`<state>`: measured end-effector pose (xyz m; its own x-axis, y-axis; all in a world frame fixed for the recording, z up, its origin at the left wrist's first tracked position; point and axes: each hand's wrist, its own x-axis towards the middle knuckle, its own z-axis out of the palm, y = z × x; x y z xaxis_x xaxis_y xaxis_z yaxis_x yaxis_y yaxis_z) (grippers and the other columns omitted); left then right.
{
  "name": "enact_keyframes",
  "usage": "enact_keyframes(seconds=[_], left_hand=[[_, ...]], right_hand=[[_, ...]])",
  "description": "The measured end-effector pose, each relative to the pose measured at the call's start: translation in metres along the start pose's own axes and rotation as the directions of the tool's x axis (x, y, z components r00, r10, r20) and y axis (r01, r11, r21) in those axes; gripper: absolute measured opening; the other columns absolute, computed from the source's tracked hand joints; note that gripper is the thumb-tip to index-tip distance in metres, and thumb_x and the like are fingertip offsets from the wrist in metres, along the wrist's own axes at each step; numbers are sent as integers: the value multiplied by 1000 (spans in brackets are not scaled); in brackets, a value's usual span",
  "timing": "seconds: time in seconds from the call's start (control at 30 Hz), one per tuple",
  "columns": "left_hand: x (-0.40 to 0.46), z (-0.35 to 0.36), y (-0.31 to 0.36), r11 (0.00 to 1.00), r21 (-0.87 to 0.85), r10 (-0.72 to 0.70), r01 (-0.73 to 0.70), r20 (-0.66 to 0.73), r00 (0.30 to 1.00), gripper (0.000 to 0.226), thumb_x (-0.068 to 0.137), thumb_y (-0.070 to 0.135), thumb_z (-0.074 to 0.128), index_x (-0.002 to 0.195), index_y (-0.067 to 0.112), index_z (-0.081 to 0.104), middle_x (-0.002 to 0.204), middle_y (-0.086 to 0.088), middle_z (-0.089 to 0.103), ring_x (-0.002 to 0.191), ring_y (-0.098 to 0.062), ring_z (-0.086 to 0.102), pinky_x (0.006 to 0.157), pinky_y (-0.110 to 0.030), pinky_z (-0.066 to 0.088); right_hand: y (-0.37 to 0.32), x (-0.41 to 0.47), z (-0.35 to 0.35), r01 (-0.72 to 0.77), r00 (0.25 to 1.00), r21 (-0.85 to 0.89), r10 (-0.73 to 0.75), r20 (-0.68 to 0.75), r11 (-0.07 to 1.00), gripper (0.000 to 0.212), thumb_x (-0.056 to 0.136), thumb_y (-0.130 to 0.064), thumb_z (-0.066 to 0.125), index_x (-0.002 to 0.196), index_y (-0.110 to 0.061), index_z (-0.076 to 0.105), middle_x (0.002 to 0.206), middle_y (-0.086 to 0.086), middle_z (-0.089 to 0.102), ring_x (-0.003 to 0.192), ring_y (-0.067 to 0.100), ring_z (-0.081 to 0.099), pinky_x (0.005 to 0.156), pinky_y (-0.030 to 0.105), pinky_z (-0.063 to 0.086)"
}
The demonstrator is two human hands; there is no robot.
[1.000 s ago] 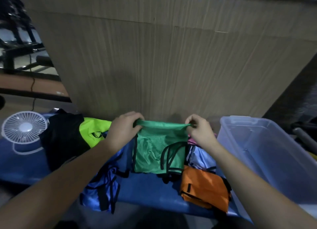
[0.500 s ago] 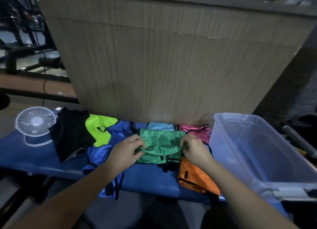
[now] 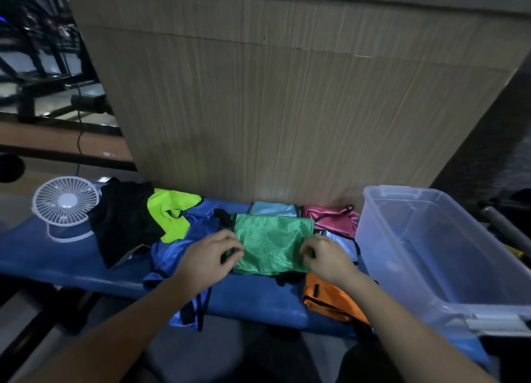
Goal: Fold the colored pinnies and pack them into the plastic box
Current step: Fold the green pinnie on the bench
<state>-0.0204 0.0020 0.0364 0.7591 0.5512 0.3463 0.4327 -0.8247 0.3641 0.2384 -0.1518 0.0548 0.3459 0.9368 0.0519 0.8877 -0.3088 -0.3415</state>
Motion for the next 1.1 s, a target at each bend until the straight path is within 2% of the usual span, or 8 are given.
enact_keyframes(seconds=[0.1, 0.2, 0.37, 0.5, 0.6, 0.73, 0.87, 1.1], left_hand=[[24, -11, 4, 1000, -7, 17, -18, -127, 992, 17, 96, 41, 55, 98, 32, 69, 102, 21, 60, 90, 2, 58, 65, -20, 46], [58, -16, 4, 1000, -6, 25, -27, -133, 991, 9, 95, 29, 63, 103, 28, 67, 101, 17, 62, 96, -7, 57, 78, -28, 48], [110, -5, -8, 994, 87, -88, 71, 210, 974, 49, 94, 36, 64, 140, 24, 53, 137, 5, 57, 127, -18, 49, 102, -34, 39], [131, 11, -18, 980, 74, -197, 182, 424, 884, 62, 91, 44, 68, 146, 24, 47, 147, 2, 52, 134, -19, 49, 108, -34, 40], [138, 16, -16, 979, 161, -183, 122, 445, 877, 63, 88, 48, 70, 144, 25, 49, 142, -3, 49, 133, -22, 47, 107, -35, 38], [141, 17, -13, 981, 152, -179, 121, 475, 862, 66, 86, 44, 75, 143, 24, 50, 136, -4, 46, 131, -25, 44, 108, -36, 37], [135, 12, -10, 990, 85, -138, 112, 459, 877, 65, 83, 35, 79, 139, 22, 49, 138, -1, 47, 130, -20, 46, 107, -35, 38], [130, -17, 40, 961, -272, 39, 47, 305, 952, 59, 81, 37, 81, 133, 23, 57, 126, 9, 61, 116, -8, 55, 95, -25, 41]], right_hand=[[7, 16, 0, -13, 987, 64, 22, -157, 998, 17, 83, -9, 64, 99, -14, 69, 100, 6, 64, 94, 29, 62, 77, 38, 50], [15, 35, 0, -46, 971, 112, 71, -229, 993, 23, 90, -16, 66, 111, -9, 65, 109, 10, 62, 102, 32, 58, 86, 42, 48], [21, 65, -2, -173, 980, 76, 179, -82, 982, 51, 93, -30, 63, 138, -10, 50, 137, 11, 55, 126, 33, 48, 103, 43, 40], [19, 79, -2, -190, 981, -74, 191, 14, 979, 46, 86, -33, 65, 130, -22, 60, 130, 5, 60, 127, 32, 47, 115, 46, 24], [19, 84, -1, -182, 981, -85, 187, 48, 980, 38, 83, -36, 67, 119, -25, 65, 122, 1, 63, 124, 29, 49, 117, 50, 21], [21, 86, -4, -146, 989, 30, 147, -17, 989, 20, 76, -26, 72, 89, -24, 57, 91, -4, 60, 99, 25, 56, 91, 35, 34], [14, 80, -13, -55, 992, 359, 90, -83, 932, 27, 71, -4, 68, 76, -23, 48, 70, -5, 57, 67, 16, 54, 63, 34, 40], [-33, 60, -47, 199, 980, 631, -140, -143, 750, 43, 73, 9, 65, 96, -24, 52, 91, -4, 61, 85, 10, 60, 73, 25, 46]])
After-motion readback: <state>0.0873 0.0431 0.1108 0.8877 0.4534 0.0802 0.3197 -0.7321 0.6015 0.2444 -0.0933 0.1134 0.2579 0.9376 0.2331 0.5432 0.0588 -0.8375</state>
